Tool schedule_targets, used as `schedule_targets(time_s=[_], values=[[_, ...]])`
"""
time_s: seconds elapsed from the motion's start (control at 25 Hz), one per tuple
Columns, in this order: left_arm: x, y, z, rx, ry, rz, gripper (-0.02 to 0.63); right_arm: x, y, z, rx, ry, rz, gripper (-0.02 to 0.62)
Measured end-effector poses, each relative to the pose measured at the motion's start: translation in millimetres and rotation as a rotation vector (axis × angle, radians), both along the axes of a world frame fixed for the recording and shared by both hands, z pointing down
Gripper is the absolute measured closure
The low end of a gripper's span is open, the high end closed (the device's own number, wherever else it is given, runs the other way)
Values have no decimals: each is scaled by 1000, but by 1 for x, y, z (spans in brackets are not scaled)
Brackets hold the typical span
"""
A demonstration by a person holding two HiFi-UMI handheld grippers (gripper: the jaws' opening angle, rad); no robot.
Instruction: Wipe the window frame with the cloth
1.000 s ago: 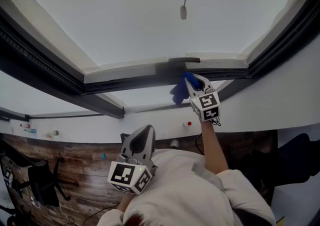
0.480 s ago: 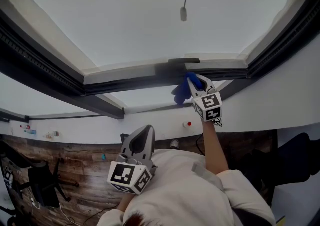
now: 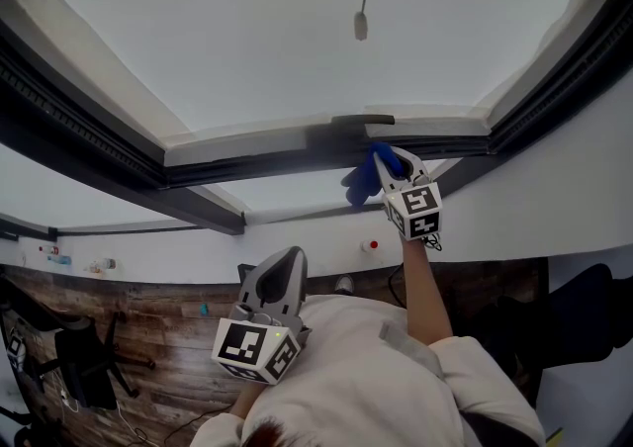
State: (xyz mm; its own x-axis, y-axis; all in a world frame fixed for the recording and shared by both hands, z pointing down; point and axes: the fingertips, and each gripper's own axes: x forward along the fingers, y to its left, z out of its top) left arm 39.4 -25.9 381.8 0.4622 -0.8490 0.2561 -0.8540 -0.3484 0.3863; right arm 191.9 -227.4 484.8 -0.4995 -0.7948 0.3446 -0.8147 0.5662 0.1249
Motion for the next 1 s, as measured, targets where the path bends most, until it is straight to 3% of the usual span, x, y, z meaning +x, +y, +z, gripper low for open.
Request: schedule_targets(time_s=[1.0], values=[[22, -9, 4, -7, 7, 16, 600, 28, -4, 1, 1, -7, 20, 545]])
